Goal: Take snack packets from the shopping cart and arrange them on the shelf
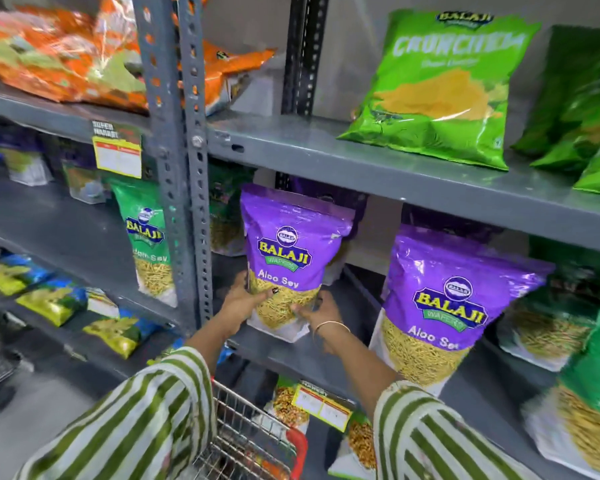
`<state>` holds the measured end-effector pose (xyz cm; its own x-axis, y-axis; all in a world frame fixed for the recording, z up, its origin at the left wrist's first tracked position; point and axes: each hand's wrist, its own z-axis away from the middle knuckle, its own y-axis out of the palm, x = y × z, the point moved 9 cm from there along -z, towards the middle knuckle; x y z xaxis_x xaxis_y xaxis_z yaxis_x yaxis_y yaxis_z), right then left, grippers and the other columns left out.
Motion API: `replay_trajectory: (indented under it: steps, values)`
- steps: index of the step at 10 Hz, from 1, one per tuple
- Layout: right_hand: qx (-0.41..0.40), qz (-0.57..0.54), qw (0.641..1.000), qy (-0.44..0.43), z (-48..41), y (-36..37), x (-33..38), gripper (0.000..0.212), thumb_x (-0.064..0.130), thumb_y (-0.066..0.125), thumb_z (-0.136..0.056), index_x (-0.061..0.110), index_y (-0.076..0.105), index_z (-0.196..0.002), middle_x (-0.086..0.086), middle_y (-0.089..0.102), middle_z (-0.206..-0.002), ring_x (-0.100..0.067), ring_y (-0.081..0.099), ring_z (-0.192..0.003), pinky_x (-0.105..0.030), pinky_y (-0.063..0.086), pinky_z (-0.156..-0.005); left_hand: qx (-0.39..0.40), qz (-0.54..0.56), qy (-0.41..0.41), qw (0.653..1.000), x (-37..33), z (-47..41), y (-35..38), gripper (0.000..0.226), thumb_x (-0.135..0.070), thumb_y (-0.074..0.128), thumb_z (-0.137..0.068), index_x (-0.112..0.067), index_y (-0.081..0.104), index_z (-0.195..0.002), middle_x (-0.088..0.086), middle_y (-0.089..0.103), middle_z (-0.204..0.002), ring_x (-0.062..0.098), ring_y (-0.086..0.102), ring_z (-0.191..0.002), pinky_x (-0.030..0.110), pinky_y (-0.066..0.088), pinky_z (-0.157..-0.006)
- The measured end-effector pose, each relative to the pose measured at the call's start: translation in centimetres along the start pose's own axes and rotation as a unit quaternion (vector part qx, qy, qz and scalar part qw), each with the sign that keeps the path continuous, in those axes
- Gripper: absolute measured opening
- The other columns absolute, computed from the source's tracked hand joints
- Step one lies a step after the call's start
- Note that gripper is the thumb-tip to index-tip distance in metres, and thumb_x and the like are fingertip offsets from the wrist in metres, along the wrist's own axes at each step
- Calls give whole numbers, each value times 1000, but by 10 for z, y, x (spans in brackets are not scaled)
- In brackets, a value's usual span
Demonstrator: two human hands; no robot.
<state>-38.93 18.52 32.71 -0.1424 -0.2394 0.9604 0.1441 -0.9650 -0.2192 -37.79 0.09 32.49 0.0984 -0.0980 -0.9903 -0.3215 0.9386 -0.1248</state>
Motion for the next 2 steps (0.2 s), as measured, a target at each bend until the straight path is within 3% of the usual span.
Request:
replay_trajectory:
  steps: [1, 2]
  values:
    - [0, 19, 1000, -21, 2, -5, 5, 63, 8, 75, -71, -3, 41, -122, -15, 56, -118, -20, 52, -104, -19, 50, -80, 20, -5, -15, 1000, -6, 8, 5, 73, -7, 71, -75, -3, 30, -135, 12, 49, -132, 21, 49, -113, 36, 40, -95]
    - [-41, 53, 995, -77, 16, -18, 22, 73, 16, 80, -64, 4, 41, -125, -17, 51, -128, -28, 51, -118, -40, 45, -100, -47, -56, -3, 997, -14, 21, -5, 81, -18, 71, -76, -5, 23, -140, 16, 39, -143, 29, 42, -129, 42, 35, -105]
